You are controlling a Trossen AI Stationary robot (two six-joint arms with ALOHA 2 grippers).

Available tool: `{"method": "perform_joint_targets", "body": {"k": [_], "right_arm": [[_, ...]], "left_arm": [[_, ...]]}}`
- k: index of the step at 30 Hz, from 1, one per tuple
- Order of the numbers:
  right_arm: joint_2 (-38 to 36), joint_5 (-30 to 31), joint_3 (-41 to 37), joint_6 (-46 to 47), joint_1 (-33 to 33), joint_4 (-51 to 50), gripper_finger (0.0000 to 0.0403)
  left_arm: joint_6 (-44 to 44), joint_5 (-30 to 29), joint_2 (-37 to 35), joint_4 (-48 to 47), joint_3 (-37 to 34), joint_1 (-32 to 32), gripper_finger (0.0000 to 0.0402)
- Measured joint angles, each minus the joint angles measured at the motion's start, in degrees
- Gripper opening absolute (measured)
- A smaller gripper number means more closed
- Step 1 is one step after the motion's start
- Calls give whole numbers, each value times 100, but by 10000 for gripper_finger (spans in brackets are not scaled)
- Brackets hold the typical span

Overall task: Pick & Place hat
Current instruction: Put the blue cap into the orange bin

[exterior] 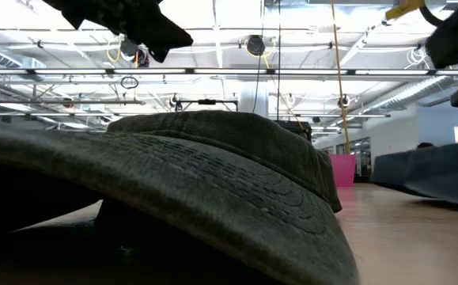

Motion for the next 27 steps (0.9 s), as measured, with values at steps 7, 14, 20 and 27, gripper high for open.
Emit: {"method": "perform_joint_targets", "body": {"k": [7, 14, 20, 27], "right_arm": [[-71, 174, 37, -235, -255, 155, 1], [-256, 432, 227, -1137, -758, 226, 0], [-186, 249, 227, -1454, -1394, 491, 0], [74, -322, 227, -2396, -1702, 1287, 7]], "left_arm": [[184, -1, 0, 222, 0, -101, 63], [346, -4, 0, 792, -2, -101, 63], [482, -434, 0, 1452, -2, -86, 63], [696, -568, 0, 1792, -1, -42, 63]]}}
